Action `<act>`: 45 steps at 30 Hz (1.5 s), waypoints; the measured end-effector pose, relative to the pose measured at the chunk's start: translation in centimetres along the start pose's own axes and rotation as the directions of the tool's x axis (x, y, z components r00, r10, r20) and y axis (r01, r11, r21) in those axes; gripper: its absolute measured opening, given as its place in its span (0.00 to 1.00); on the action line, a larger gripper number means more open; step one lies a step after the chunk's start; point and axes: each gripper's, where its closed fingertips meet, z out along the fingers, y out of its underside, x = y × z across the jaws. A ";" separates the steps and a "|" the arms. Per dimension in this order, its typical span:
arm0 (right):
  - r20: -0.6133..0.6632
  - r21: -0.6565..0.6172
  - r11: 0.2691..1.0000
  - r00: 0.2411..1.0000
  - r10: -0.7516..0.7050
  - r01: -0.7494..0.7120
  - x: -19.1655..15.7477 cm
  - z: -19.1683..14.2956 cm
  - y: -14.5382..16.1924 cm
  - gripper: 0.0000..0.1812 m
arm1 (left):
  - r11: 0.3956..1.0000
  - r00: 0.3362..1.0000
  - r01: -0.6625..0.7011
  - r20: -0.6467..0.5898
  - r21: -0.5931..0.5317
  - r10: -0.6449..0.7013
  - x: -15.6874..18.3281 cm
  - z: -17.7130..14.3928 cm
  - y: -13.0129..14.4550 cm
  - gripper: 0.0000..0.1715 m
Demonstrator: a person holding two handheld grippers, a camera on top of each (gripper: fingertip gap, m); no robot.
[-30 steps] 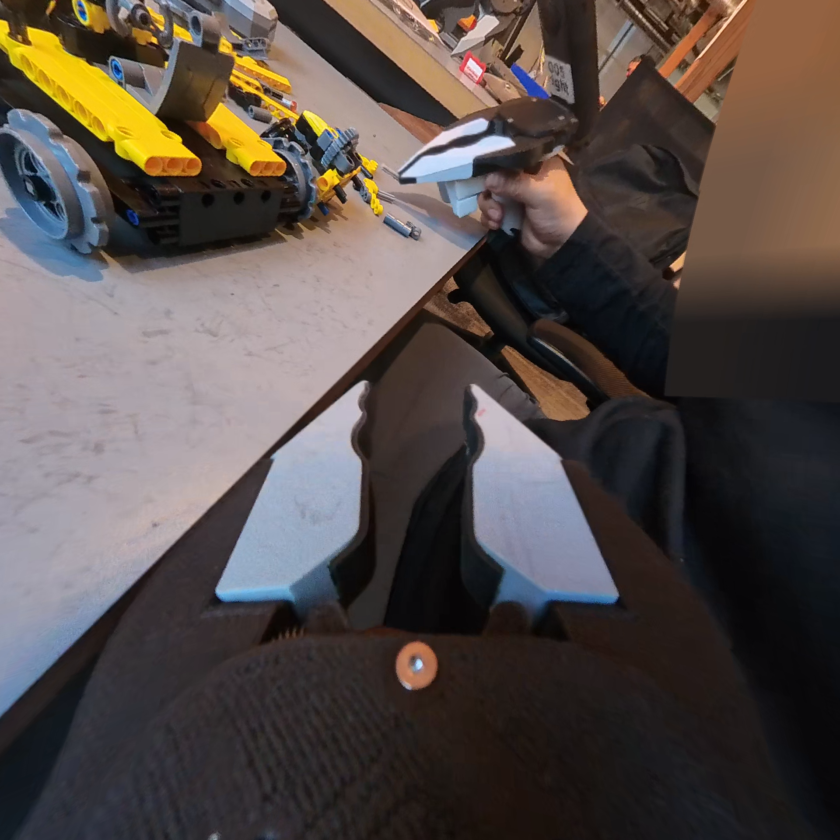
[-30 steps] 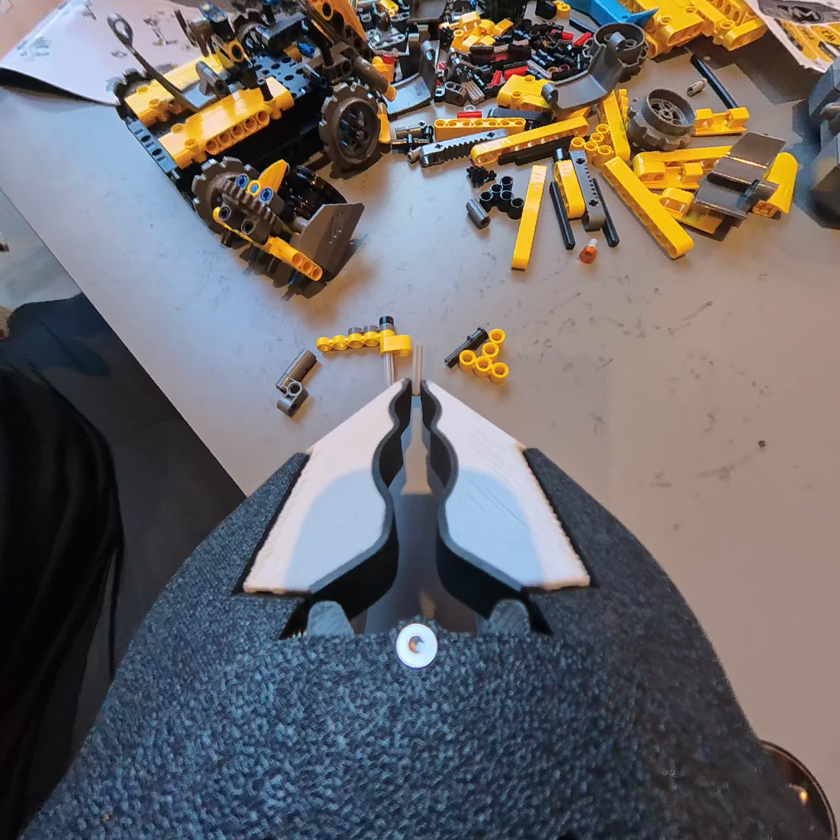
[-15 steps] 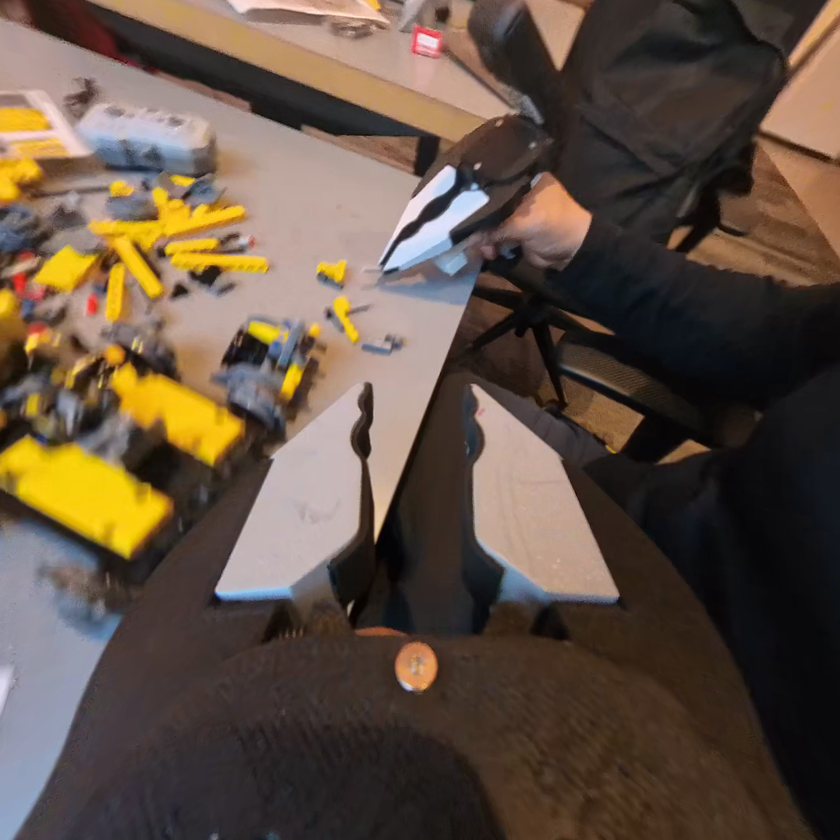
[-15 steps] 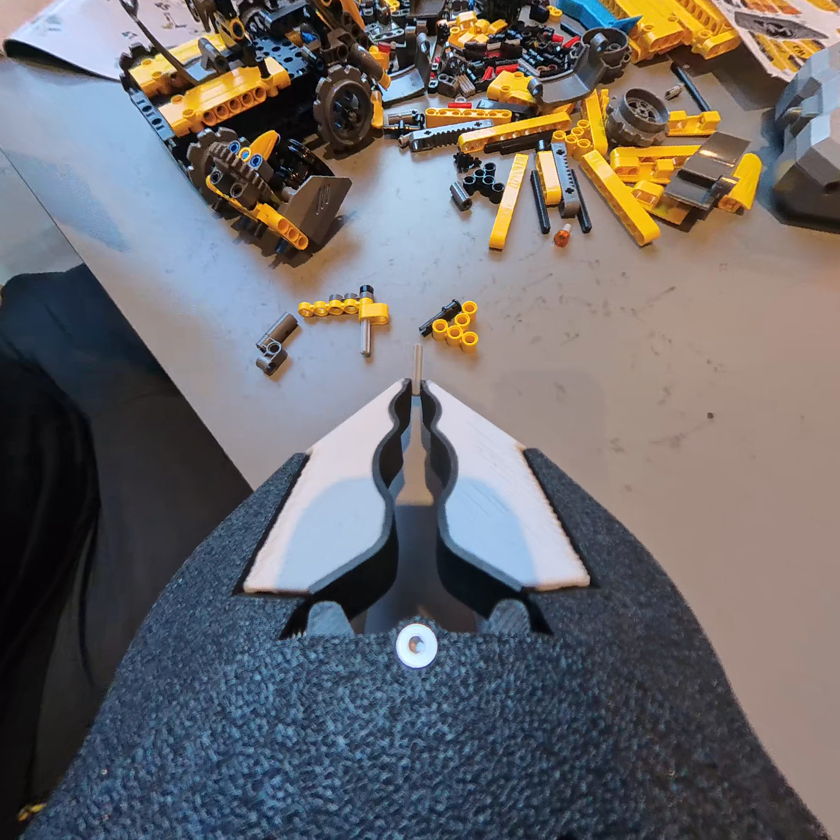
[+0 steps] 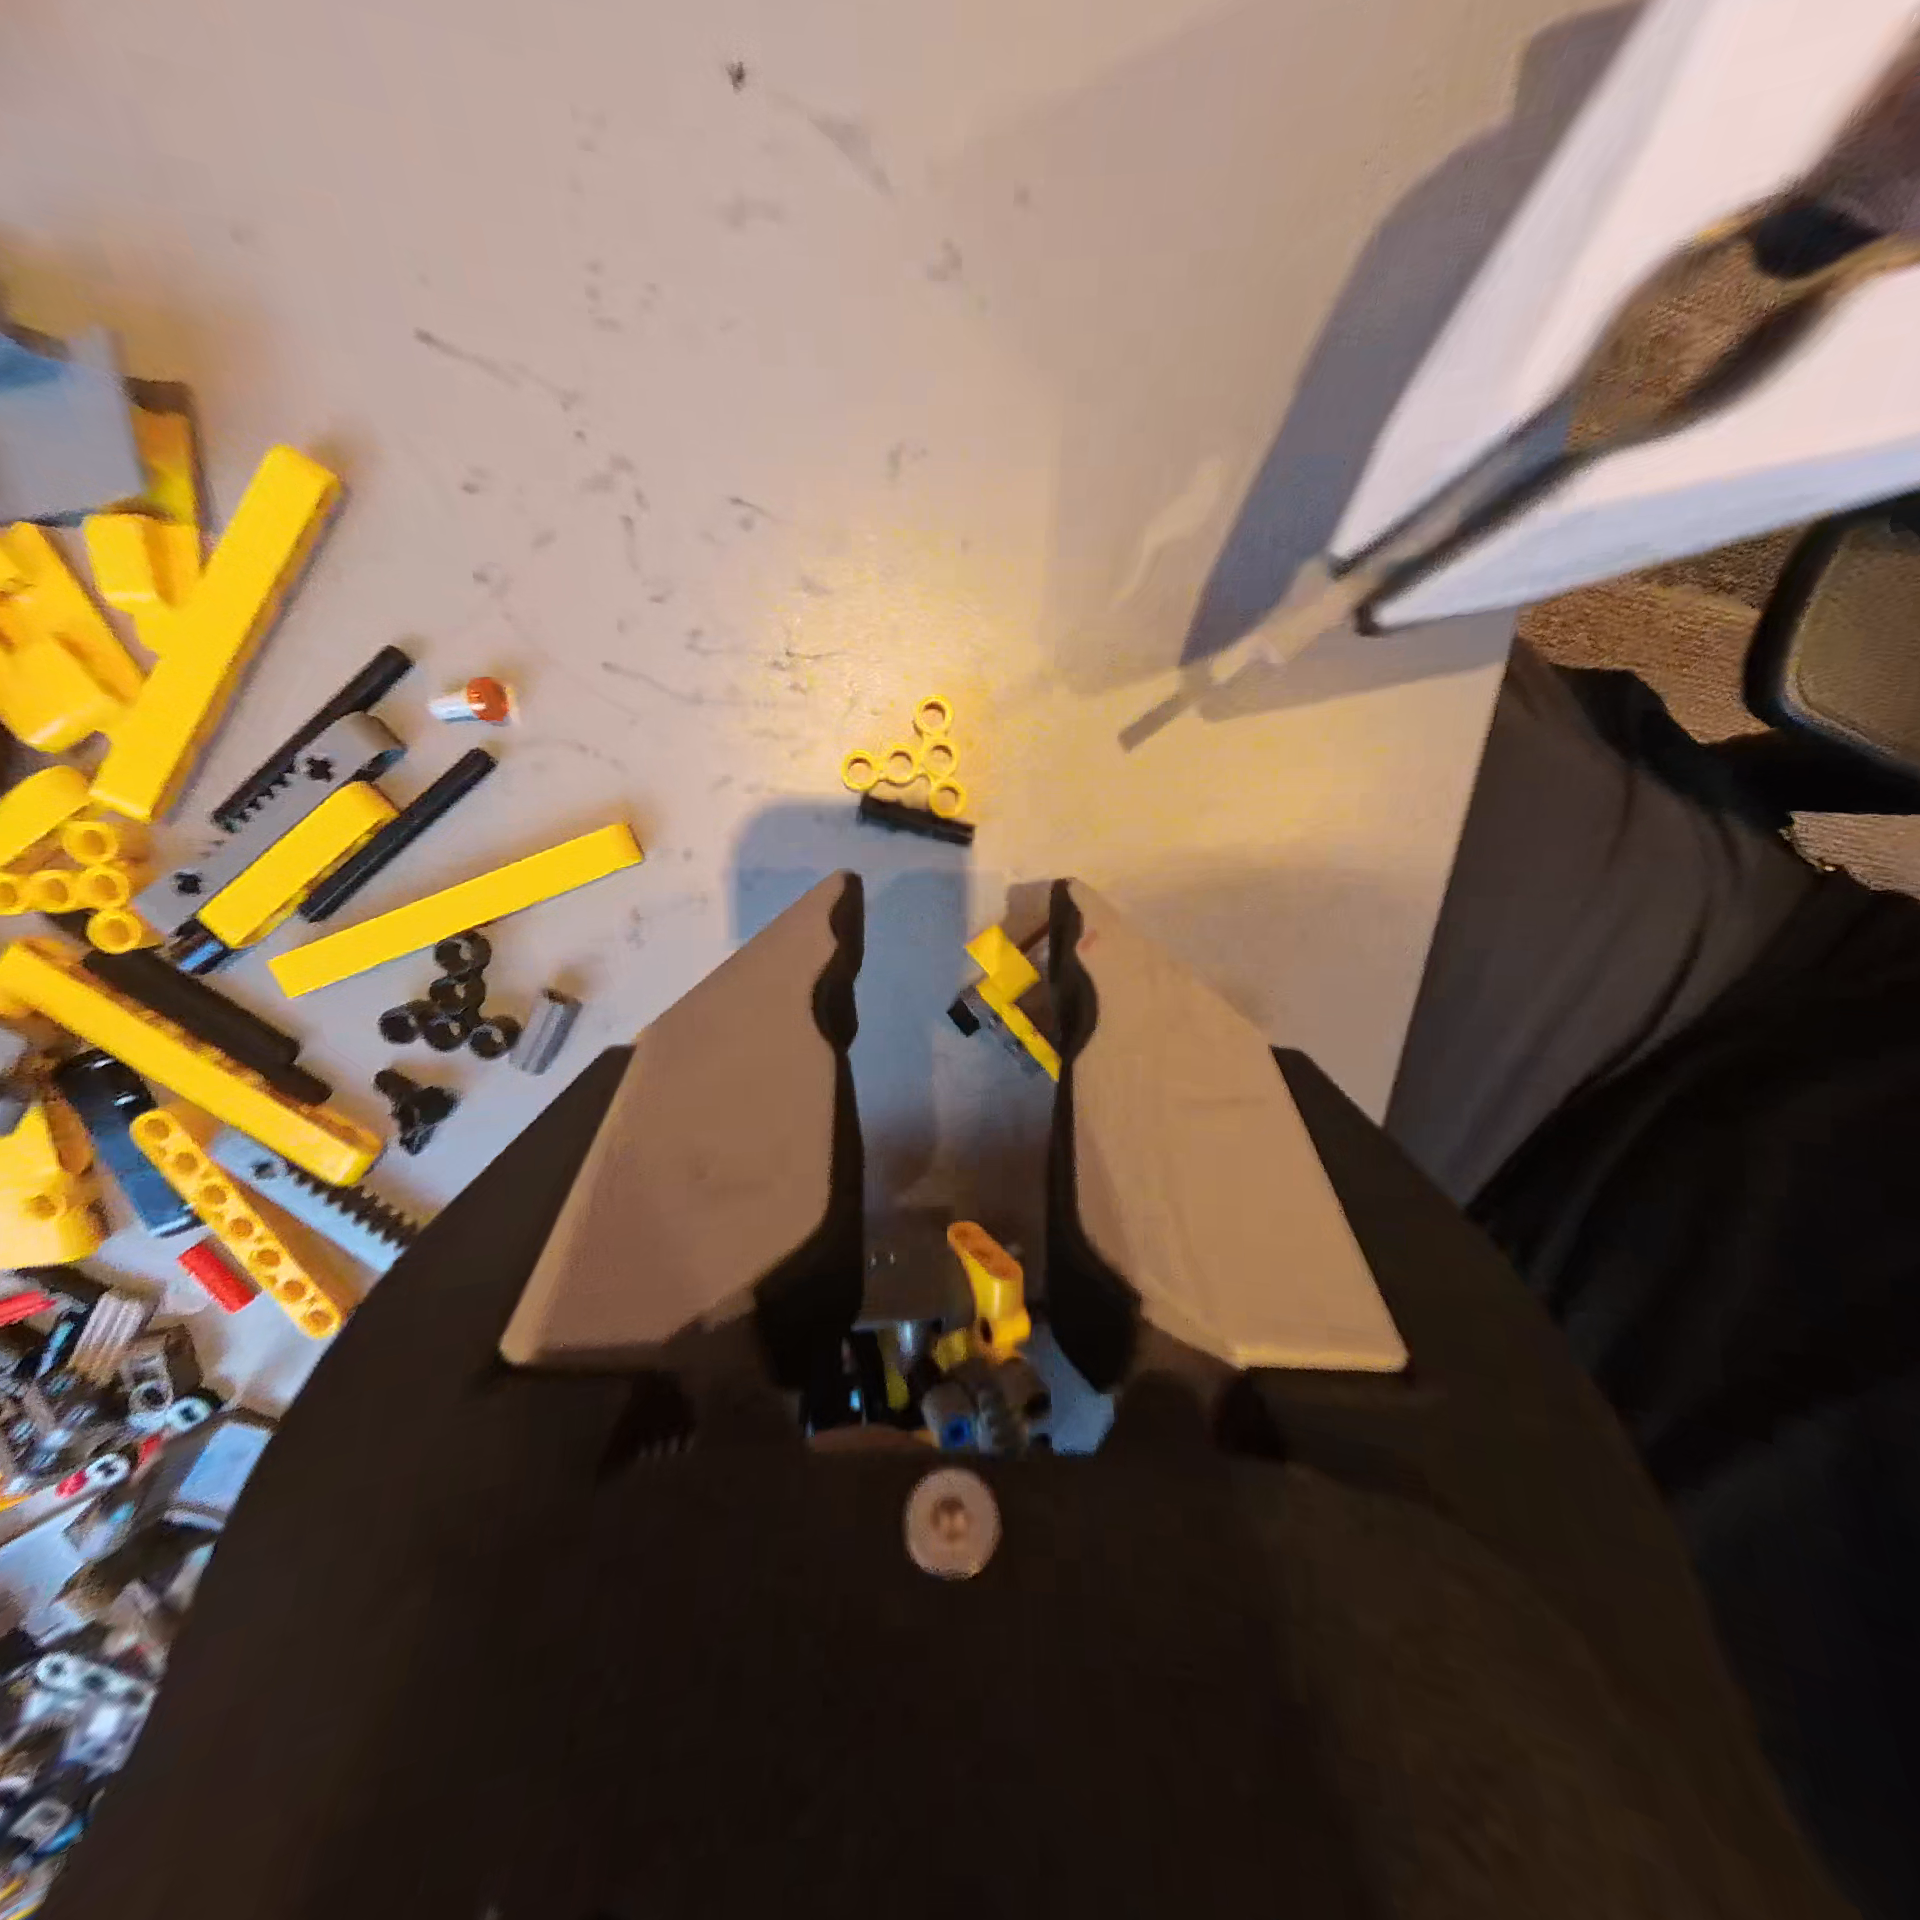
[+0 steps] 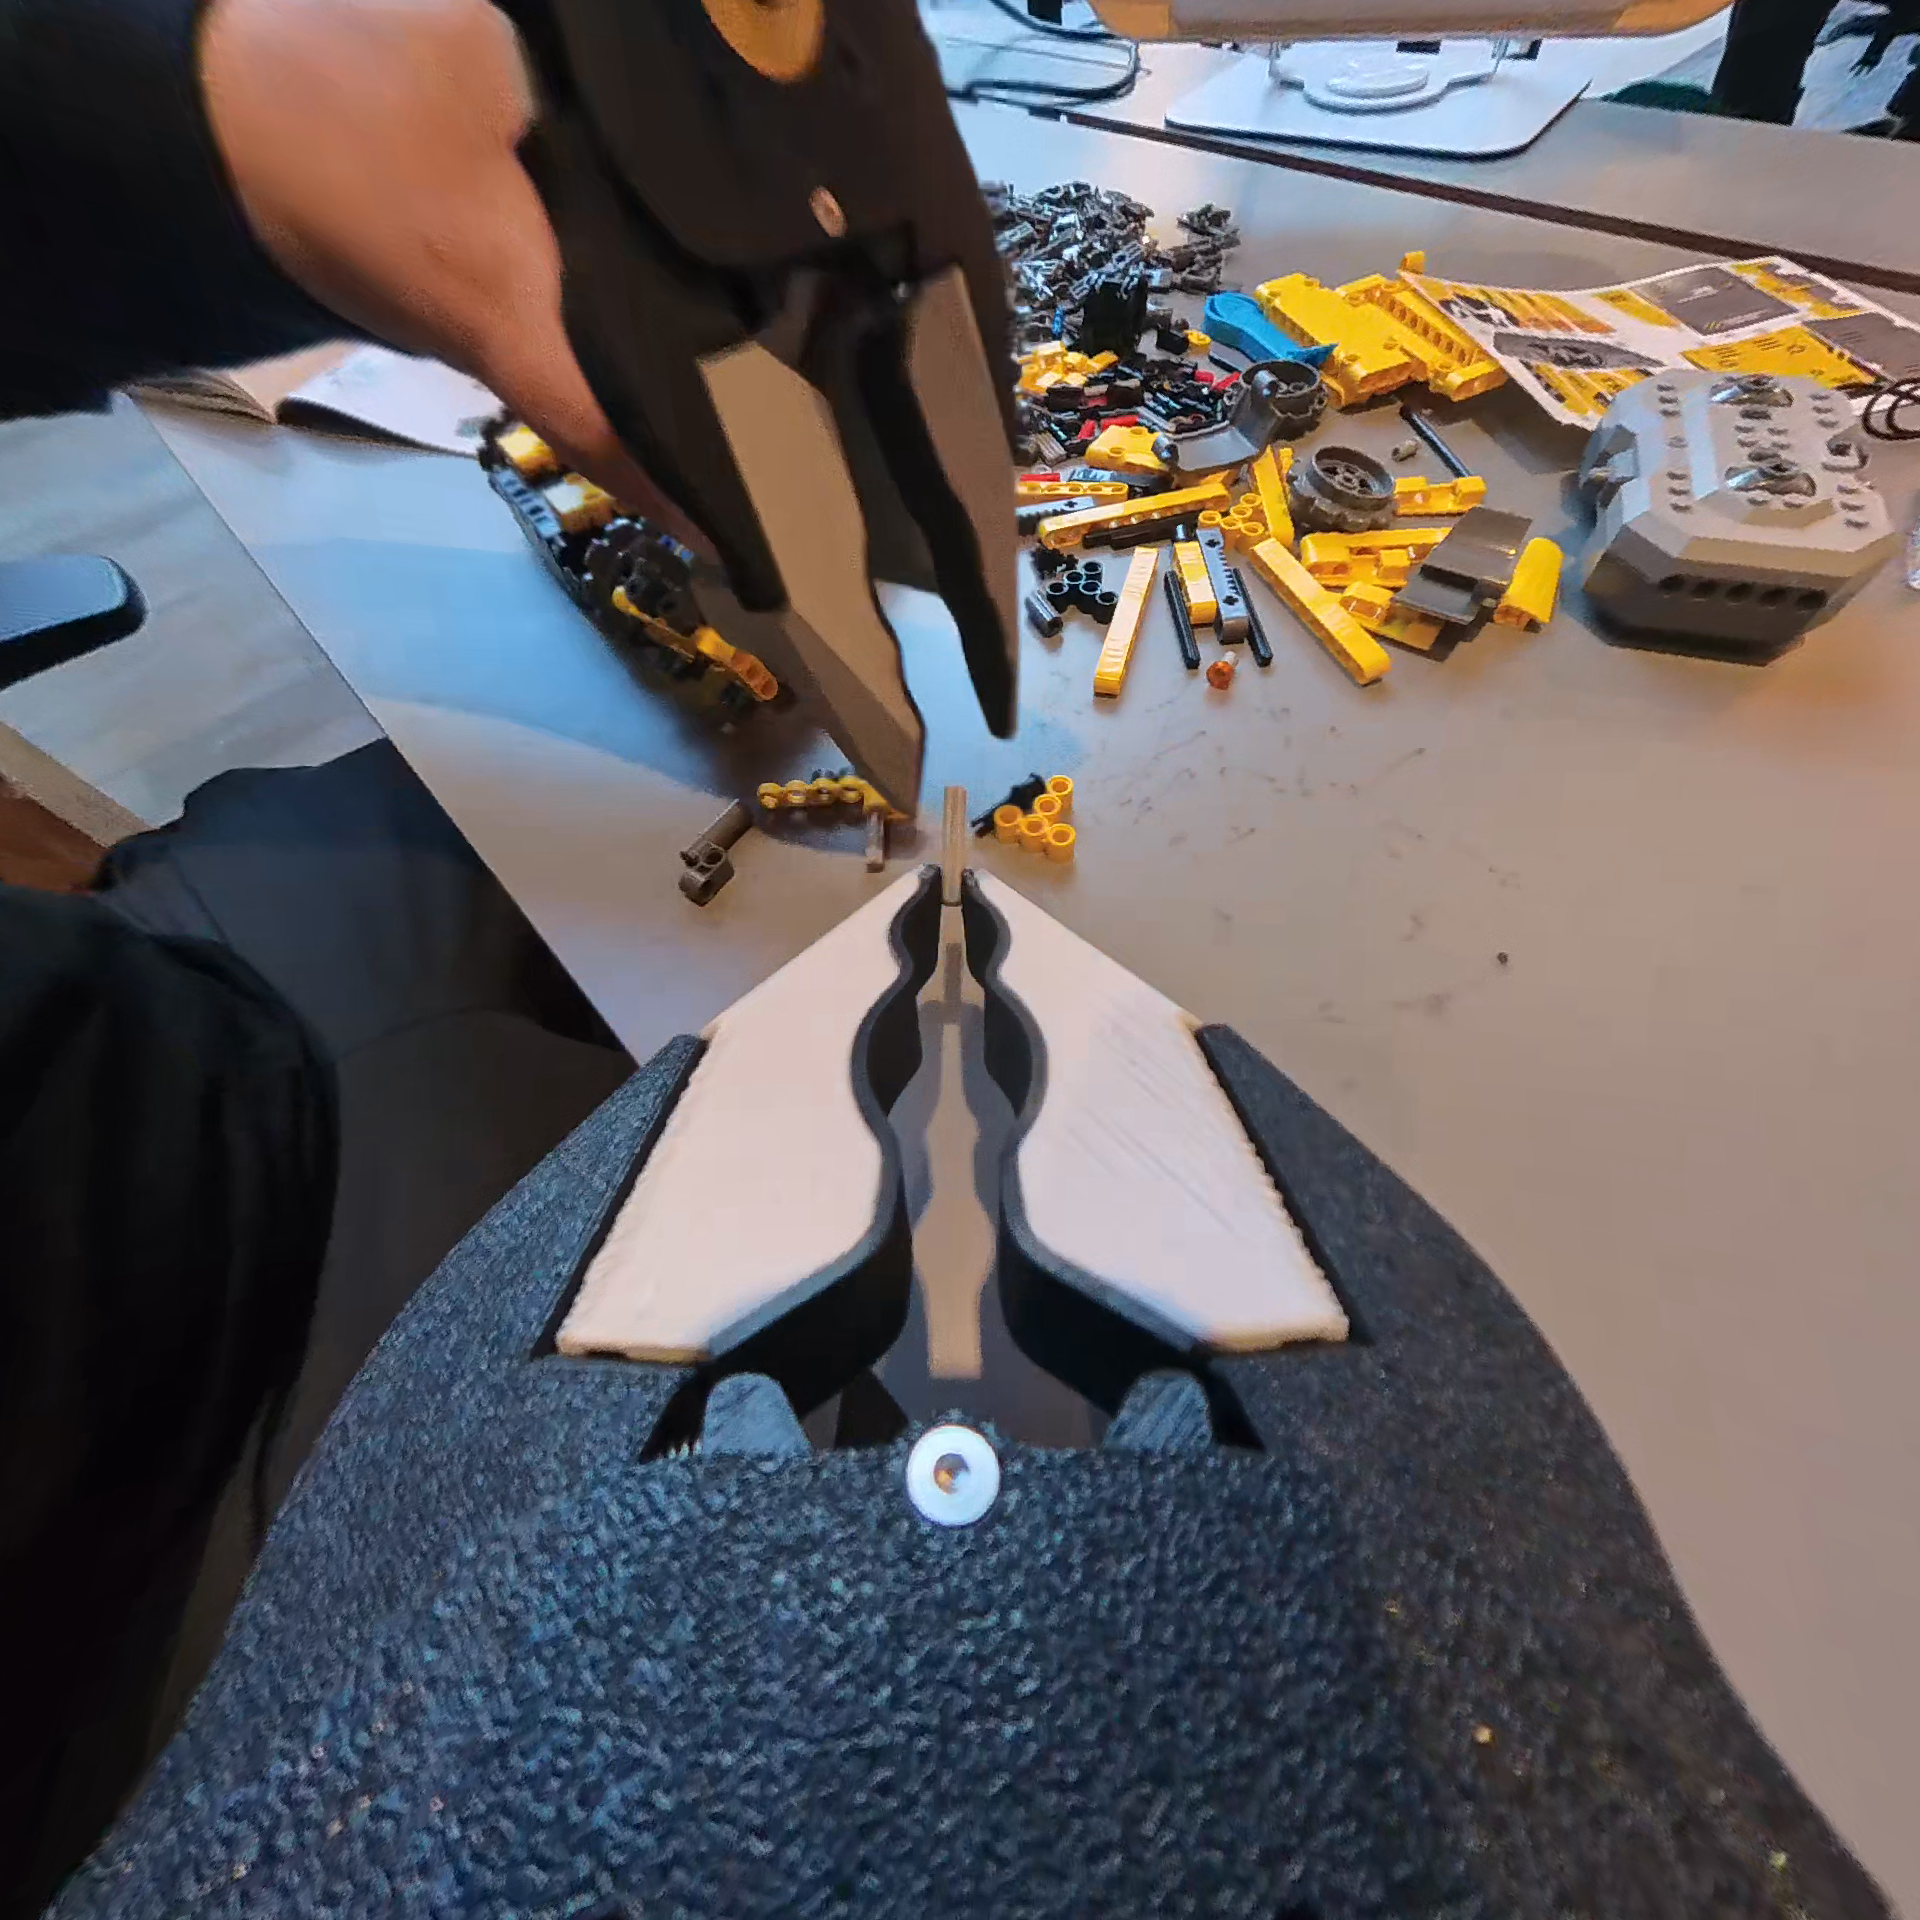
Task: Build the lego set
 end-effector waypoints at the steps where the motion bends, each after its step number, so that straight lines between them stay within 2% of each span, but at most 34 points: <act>1: 0.006 0.006 1.000 1.000 0.002 -0.002 -0.2 -0.1 0.0 0.02 | 1.000 1.000 0.015 -0.006 -0.016 -0.015 -0.1 0.6 0.0 0.20; 6: 0.009 0.008 1.000 1.000 -0.014 0.014 -0.9 -0.4 0.0 0.02 | 1.000 0.999 0.004 0.054 -0.022 -0.003 -1.1 1.6 -0.5 0.14; 15: 0.016 -0.024 1.000 1.000 -0.018 0.018 -1.2 0.1 0.8 0.02 | 0.977 0.976 -0.183 0.103 -0.106 0.193 -2.4 0.9 1.2 0.14; 17: 0.016 -0.035 0.999 1.000 -0.023 0.024 -1.3 0.4 1.0 0.02 | 0.975 0.972 -0.184 0.122 -0.125 0.199 -2.8 0.6 1.7 0.15; 25: 0.011 -0.070 0.996 0.999 -0.051 0.051 -1.5 0.9 1.5 0.02 | 0.993 0.991 -0.047 0.123 -0.108 0.060 -2.8 -0.5 3.2 0.17; 29: 0.013 -0.070 0.996 0.998 -0.053 0.054 -1.6 0.9 1.5 0.02 | 0.990 0.994 0.104 0.053 -0.093 -0.099 -2.5 -0.1 3.0 0.20; 30: 0.013 -0.069 0.996 0.998 -0.054 0.055 -1.7 0.9 1.5 0.02 | 0.986 0.989 0.144 0.051 -0.085 -0.140 -2.8 0.0 2.7 0.18; 31: 0.013 -0.067 0.996 0.998 -0.056 0.056 -1.8 0.8 1.4 0.02 | 0.981 0.984 0.174 0.045 -0.087 -0.170 -3.0 0.0 2.6 0.21; 34: 0.013 -0.064 0.996 0.998 -0.059 0.060 -1.9 0.7 1.3 0.02 | 0.976 0.980 0.200 0.028 -0.086 -0.198 -3.5 0.1 2.2 0.18; 37: 0.013 -0.060 0.996 0.998 -0.060 0.061 -1.9 0.6 1.2 0.02 | 0.979 0.983 0.178 0.053 -0.097 -0.174 -4.0 0.2 1.9 0.12; 40: 0.012 -0.058 0.996 0.998 -0.063 0.064 -2.0 0.5 1.1 0.02 | 0.989 0.992 0.096 0.097 -0.111 -0.085 -4.2 0.4 1.8 0.05; 45: 0.001 -0.071 0.995 0.998 -0.064 0.064 -1.8 0.5 1.4 0.02 | 0.978 0.980 -0.167 0.084 -0.128 0.178 -2.1 0.9 1.3 0.06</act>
